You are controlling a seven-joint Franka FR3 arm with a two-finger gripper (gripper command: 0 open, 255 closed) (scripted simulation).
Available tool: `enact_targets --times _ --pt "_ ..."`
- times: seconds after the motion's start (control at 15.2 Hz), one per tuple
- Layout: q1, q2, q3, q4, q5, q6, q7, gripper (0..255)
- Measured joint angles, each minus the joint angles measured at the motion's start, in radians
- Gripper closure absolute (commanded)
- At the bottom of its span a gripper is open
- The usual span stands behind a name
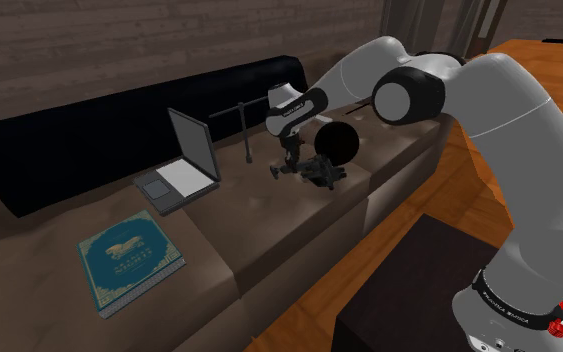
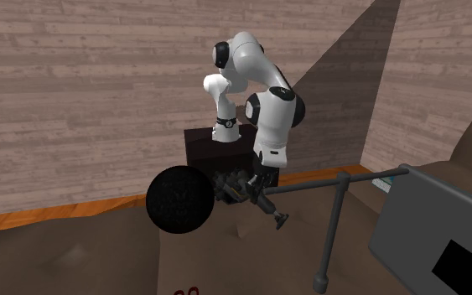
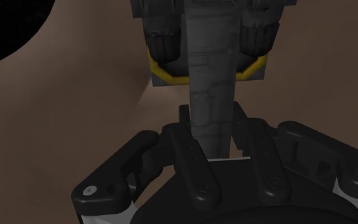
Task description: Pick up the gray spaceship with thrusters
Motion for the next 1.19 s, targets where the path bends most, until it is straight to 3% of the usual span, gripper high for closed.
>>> enact_targets --times 0.59,1.19 --pt "0.000 -0.002 0.000 0.000 0.000 -0.003 -0.001 255" --pt "0.000 -0.062 0.000 0.016 0.002 -0.078 -0.010 255"
